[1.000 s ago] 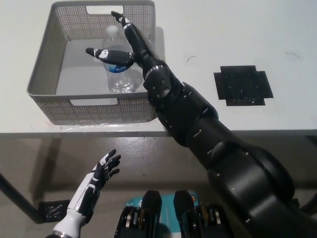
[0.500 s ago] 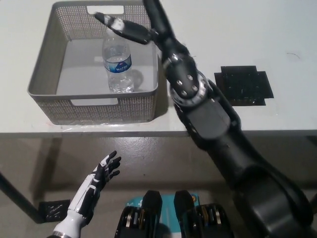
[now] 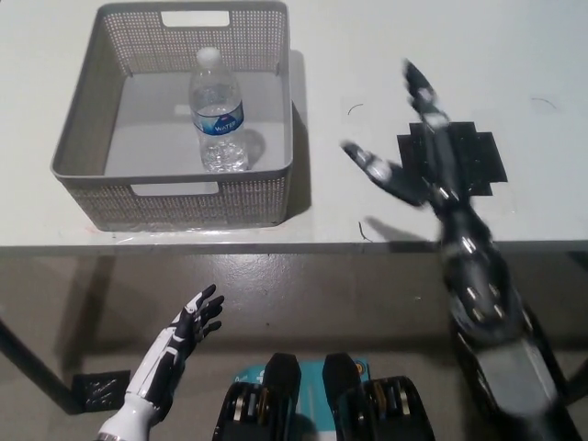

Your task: Use the right hand to pick up a water botttle and place it into a container on the left side

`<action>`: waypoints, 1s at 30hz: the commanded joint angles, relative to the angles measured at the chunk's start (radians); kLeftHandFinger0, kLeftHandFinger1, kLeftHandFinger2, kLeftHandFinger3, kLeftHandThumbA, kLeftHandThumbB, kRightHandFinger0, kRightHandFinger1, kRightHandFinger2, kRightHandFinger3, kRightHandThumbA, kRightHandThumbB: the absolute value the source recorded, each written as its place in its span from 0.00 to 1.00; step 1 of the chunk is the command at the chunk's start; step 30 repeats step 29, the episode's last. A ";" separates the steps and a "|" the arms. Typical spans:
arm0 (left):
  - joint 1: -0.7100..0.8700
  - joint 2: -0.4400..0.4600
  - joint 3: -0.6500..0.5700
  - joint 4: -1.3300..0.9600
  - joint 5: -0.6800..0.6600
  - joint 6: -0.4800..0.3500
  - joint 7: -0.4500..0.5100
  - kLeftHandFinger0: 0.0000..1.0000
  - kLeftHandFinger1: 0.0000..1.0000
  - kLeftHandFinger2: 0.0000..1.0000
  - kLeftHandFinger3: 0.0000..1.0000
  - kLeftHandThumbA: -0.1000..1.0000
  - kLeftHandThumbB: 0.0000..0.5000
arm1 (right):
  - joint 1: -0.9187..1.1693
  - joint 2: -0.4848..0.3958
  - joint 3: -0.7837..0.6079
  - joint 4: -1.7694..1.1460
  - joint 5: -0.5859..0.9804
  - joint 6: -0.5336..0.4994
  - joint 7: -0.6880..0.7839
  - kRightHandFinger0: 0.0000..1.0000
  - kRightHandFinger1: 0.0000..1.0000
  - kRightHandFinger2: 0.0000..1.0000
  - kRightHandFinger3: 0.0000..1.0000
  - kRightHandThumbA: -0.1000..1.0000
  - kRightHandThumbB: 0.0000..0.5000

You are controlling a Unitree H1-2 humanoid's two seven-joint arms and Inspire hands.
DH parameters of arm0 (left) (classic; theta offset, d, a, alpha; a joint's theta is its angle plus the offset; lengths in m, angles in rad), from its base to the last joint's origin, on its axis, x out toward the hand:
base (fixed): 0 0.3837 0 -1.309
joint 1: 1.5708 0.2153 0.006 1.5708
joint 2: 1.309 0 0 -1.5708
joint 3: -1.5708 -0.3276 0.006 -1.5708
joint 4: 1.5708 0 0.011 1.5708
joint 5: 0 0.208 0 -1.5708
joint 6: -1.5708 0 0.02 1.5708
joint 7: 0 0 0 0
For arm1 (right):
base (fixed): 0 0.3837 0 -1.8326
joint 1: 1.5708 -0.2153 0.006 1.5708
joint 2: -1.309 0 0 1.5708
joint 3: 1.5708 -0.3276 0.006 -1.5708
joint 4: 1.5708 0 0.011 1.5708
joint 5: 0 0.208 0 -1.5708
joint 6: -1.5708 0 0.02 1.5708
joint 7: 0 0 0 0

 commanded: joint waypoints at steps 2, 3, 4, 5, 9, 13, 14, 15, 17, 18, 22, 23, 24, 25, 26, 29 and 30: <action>0.010 0.006 0.014 -0.042 -0.020 -0.016 0.000 1.00 1.00 1.00 1.00 1.00 0.39 | 0.213 -0.039 -0.040 -0.303 0.124 -0.079 0.076 1.00 1.00 1.00 1.00 1.00 0.73; 0.013 0.008 0.014 -0.042 -0.018 -0.021 0.000 1.00 1.00 1.00 1.00 1.00 0.35 | 0.242 -0.034 -0.038 -0.283 0.127 -0.086 0.075 1.00 1.00 1.00 1.00 1.00 0.74; 0.013 0.008 0.014 -0.039 -0.018 -0.025 -0.001 1.00 1.00 1.00 1.00 1.00 0.35 | 0.260 -0.033 -0.040 -0.271 0.135 -0.085 0.080 1.00 1.00 1.00 1.00 1.00 0.75; 0.011 0.007 0.014 -0.038 -0.015 -0.028 0.001 1.00 1.00 1.00 1.00 1.00 0.34 | 0.271 -0.037 -0.040 -0.258 0.140 -0.094 0.089 1.00 1.00 1.00 1.00 1.00 0.72; 0.016 0.004 0.013 -0.035 -0.003 -0.037 0.006 1.00 1.00 1.00 1.00 1.00 0.36 | 0.344 -0.032 -0.058 -0.204 0.197 -0.127 0.123 1.00 1.00 1.00 1.00 1.00 0.68; 0.013 0.001 0.017 -0.034 -0.018 -0.030 0.005 1.00 1.00 1.00 1.00 1.00 0.36 | 0.393 -0.033 -0.071 -0.164 0.238 -0.128 0.162 1.00 1.00 1.00 1.00 1.00 0.68; 0.012 0.002 0.018 -0.032 -0.017 -0.031 0.004 1.00 1.00 1.00 1.00 1.00 0.35 | 0.408 -0.033 -0.071 -0.159 0.243 -0.116 0.171 1.00 1.00 1.00 1.00 1.00 0.73; 0.010 0.003 0.017 -0.030 -0.015 -0.032 0.004 1.00 1.00 1.00 1.00 1.00 0.34 | 0.421 -0.036 -0.068 -0.160 0.238 -0.115 0.178 1.00 1.00 1.00 1.00 1.00 0.73; 0.011 0.005 0.016 -0.036 -0.019 -0.026 0.001 1.00 1.00 1.00 1.00 1.00 0.32 | 0.441 -0.042 -0.067 -0.162 0.225 -0.105 0.184 1.00 1.00 1.00 1.00 1.00 0.73; 0.012 0.005 0.016 -0.041 -0.021 -0.020 0.000 1.00 1.00 1.00 1.00 1.00 0.33 | 0.451 -0.045 -0.066 -0.158 0.230 -0.107 0.195 1.00 1.00 1.00 1.00 1.00 0.74; 0.005 0.004 0.017 -0.042 -0.020 -0.014 0.002 1.00 1.00 1.00 1.00 1.00 0.33 | 0.462 -0.051 -0.069 -0.147 0.258 -0.098 0.228 1.00 1.00 1.00 1.00 1.00 0.74; 0.005 0.004 0.016 -0.040 -0.018 -0.019 0.002 1.00 1.00 1.00 1.00 1.00 0.31 | 0.463 -0.052 -0.070 -0.147 0.259 -0.096 0.230 1.00 1.00 1.00 1.00 1.00 0.74; 0.003 0.007 0.016 -0.033 -0.013 -0.029 0.002 1.00 1.00 1.00 1.00 1.00 0.32 | 0.463 -0.053 -0.071 -0.139 0.268 -0.096 0.241 1.00 1.00 1.00 1.00 1.00 0.71; 0.003 0.007 0.016 -0.033 -0.013 -0.029 0.002 1.00 1.00 1.00 1.00 1.00 0.32 | 0.462 -0.052 -0.073 -0.138 0.270 -0.096 0.244 1.00 1.00 1.00 1.00 1.00 0.71; 0.005 0.007 0.017 -0.032 -0.016 -0.031 0.001 1.00 1.00 1.00 1.00 1.00 0.32 | 0.463 -0.050 -0.073 -0.129 0.271 -0.102 0.248 1.00 1.00 1.00 1.00 1.00 0.71; 0.006 0.005 0.018 -0.034 -0.033 -0.023 -0.006 1.00 1.00 1.00 1.00 1.00 0.35 | 0.467 -0.050 -0.073 -0.126 0.268 -0.099 0.251 1.00 1.00 1.00 1.00 1.00 0.72; 0.006 0.005 0.018 -0.034 -0.033 -0.023 -0.006 1.00 1.00 1.00 1.00 1.00 0.35 | 0.467 -0.050 -0.073 -0.126 0.268 -0.099 0.251 1.00 1.00 1.00 1.00 1.00 0.72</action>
